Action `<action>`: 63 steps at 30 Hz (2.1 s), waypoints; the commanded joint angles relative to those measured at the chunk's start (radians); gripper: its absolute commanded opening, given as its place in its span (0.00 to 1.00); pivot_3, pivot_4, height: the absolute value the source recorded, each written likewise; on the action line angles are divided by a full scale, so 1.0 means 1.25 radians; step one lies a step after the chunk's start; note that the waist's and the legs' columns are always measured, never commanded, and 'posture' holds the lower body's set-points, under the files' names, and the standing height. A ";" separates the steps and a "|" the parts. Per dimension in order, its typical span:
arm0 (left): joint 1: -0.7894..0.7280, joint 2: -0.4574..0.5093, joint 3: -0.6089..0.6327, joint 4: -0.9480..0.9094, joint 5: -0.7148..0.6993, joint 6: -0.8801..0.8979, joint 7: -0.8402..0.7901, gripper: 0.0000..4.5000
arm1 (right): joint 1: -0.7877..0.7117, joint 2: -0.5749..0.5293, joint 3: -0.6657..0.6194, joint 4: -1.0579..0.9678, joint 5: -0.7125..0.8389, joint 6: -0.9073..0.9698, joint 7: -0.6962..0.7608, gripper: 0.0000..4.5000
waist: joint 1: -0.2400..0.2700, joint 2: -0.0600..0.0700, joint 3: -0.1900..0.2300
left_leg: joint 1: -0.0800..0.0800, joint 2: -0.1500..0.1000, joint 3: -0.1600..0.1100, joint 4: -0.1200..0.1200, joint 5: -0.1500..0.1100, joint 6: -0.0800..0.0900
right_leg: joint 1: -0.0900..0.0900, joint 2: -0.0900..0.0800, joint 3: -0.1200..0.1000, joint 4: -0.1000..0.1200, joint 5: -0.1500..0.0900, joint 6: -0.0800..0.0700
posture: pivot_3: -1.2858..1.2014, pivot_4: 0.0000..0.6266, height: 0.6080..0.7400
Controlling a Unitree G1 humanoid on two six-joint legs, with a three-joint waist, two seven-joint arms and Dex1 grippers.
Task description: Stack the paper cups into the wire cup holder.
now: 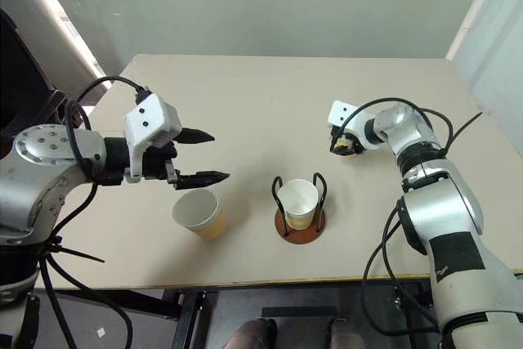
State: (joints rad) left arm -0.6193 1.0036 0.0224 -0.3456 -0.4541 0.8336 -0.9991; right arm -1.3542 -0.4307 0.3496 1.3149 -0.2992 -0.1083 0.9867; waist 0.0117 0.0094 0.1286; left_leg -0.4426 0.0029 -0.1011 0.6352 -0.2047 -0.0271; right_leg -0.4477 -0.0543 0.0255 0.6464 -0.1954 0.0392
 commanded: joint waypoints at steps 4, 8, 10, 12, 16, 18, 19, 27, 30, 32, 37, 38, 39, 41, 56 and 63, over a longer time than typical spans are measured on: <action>0.008 0.027 0.026 -0.034 -0.002 0.009 0.015 1.00 | -0.021 0.004 -0.036 -0.013 0.008 -0.025 0.017 0.04 | -0.001 0.000 0.000 | 0.000 0.000 0.000 0.000 0.001 -0.001 | 0.000 0.000 0.000 0.001 0.000 0.000 | 0.52 0.24 1.00; 0.007 0.013 0.017 -0.030 -0.004 -0.002 0.020 1.00 | -0.030 -0.019 -0.032 -0.023 -0.007 -0.051 0.031 0.01 | 0.000 0.000 0.000 | 0.000 0.000 0.000 0.000 0.001 -0.001 | 0.000 0.000 0.000 0.001 0.000 0.000 | 0.52 0.24 1.00; 0.006 0.008 0.014 -0.025 -0.001 -0.011 0.022 1.00 | -0.033 -0.037 -0.029 -0.031 -0.013 -0.068 0.044 0.01 | 0.001 0.000 0.000 | 0.000 0.000 0.000 0.000 0.001 -0.001 | 0.000 0.000 0.000 0.001 0.000 0.000 | 0.52 0.24 1.00; 0.004 0.002 0.007 -0.016 0.008 -0.027 0.021 1.00 | -0.039 -0.060 -0.027 -0.048 -0.016 -0.095 0.071 0.01 | 0.002 0.000 0.000 | 0.000 0.000 0.000 0.000 0.001 -0.001 | 0.000 0.000 0.000 0.000 0.000 0.000 | 0.52 0.24 1.00; -0.013 -0.009 0.024 -0.006 -0.017 -0.048 -0.002 1.00 | -0.070 -0.107 -0.059 -0.138 0.046 -0.117 0.248 0.01 | 0.001 0.000 0.000 | 0.000 0.000 0.000 0.000 0.001 -0.002 | 0.000 0.000 -0.001 0.000 0.000 0.000 | 0.52 0.24 1.00; -0.024 -0.003 0.057 -0.007 -0.065 -0.050 -0.046 1.00 | -0.079 -0.144 -0.080 -0.256 0.127 -0.092 0.408 0.01 | 0.000 0.000 0.000 | -0.001 0.000 0.000 -0.001 0.001 -0.002 | -0.001 0.000 -0.001 0.000 0.000 0.000 | 0.52 0.24 1.00; -0.021 0.007 0.076 -0.009 -0.093 -0.053 -0.077 1.00 | -0.071 -0.167 -0.076 -0.336 0.179 -0.066 0.463 0.01 | 0.000 0.000 0.000 | -0.001 0.000 0.000 -0.001 0.002 -0.003 | -0.002 0.000 -0.001 0.000 0.000 0.000 | 0.52 0.24 1.00; 0.041 0.077 0.123 0.013 -0.143 -0.107 -0.214 1.00 | 0.053 -0.257 -0.007 -0.826 0.385 0.119 0.502 0.01 | -0.006 0.000 0.000 | 0.003 0.005 0.000 -0.001 0.003 -0.009 | 0.003 0.005 -0.001 -0.001 -0.004 -0.007 | 0.52 0.24 1.00; 0.066 0.077 0.123 0.003 -0.142 -0.109 -0.208 1.00 | 0.081 -0.276 0.021 -0.916 0.406 0.134 0.502 0.01 | -0.008 0.000 0.000 | 0.004 0.006 0.000 -0.002 0.003 -0.005 | 0.003 0.005 -0.001 0.000 -0.006 -0.011 | 0.52 0.24 1.00; 0.080 0.078 0.125 -0.001 -0.138 -0.108 -0.199 1.00 | 0.095 -0.285 0.039 -0.967 0.421 0.133 0.502 0.01 | -0.007 0.000 0.000 | 0.004 0.007 0.000 -0.002 0.003 -0.002 | 0.003 0.005 -0.001 0.001 -0.006 -0.011 | 0.52 0.24 1.00; 0.093 0.080 0.128 -0.001 -0.134 -0.113 -0.187 1.00 | 0.086 -0.312 0.082 -1.056 0.517 0.171 0.502 0.01 | -0.009 -0.001 0.000 | 0.006 0.008 0.000 -0.002 0.005 -0.002 | 0.003 0.007 -0.001 0.002 -0.004 -0.015 | 0.52 0.24 1.00; 0.093 0.081 0.125 0.001 -0.130 -0.115 -0.186 1.00 | 0.084 -0.321 0.097 -1.065 0.536 0.172 0.502 0.01 | -0.009 -0.001 0.000 | 0.006 0.008 0.000 -0.002 0.006 -0.002 | 0.004 0.008 -0.001 0.002 -0.004 -0.016 | 0.52 0.24 1.00; 0.094 0.083 0.123 0.004 -0.126 -0.119 -0.184 1.00 | 0.083 -0.330 0.110 -1.075 0.553 0.174 0.502 0.01 | -0.009 -0.001 0.000 | 0.006 0.008 0.000 -0.002 0.006 -0.002 | 0.004 0.008 -0.001 0.002 -0.004 -0.016 | 0.52 0.24 1.00; 0.095 0.084 0.120 0.008 -0.118 -0.124 -0.179 1.00 | 0.083 -0.326 0.124 -1.082 0.539 0.161 0.502 0.01 | -0.009 -0.001 0.000 | 0.006 0.008 0.000 -0.002 0.007 -0.002 | 0.004 0.008 -0.001 0.002 -0.004 -0.016 | 0.52 0.24 1.00; 0.115 0.100 0.168 -0.051 -0.163 -0.083 -0.145 1.00 | 0.062 -0.318 0.187 -1.000 0.524 0.101 0.502 0.01 | -0.009 -0.001 0.000 | 0.006 0.009 0.000 -0.002 0.006 -0.002 | 0.003 0.009 -0.001 0.002 -0.004 -0.017 | 0.52 0.24 1.00; 0.131 0.109 0.193 -0.082 -0.194 -0.067 -0.134 1.00 | 0.046 -0.313 0.218 -0.980 0.566 0.123 0.502 0.01 | -0.009 -0.001 0.000 | 0.006 0.009 0.000 -0.002 0.006 -0.002 | 0.003 0.009 -0.001 0.002 -0.004 -0.017 | 0.52 0.24 1.00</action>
State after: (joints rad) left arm -0.4514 1.1223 0.2245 -0.4209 -0.6783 0.7460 -1.1719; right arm -1.2590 -0.8169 0.6226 0.0973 0.3742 0.0418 1.6100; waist -0.0001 0.0085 0.1281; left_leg -0.4352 0.0143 -0.1007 0.6323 -0.1970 -0.0295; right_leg -0.4442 -0.0432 0.0247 0.6495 -0.2002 0.0181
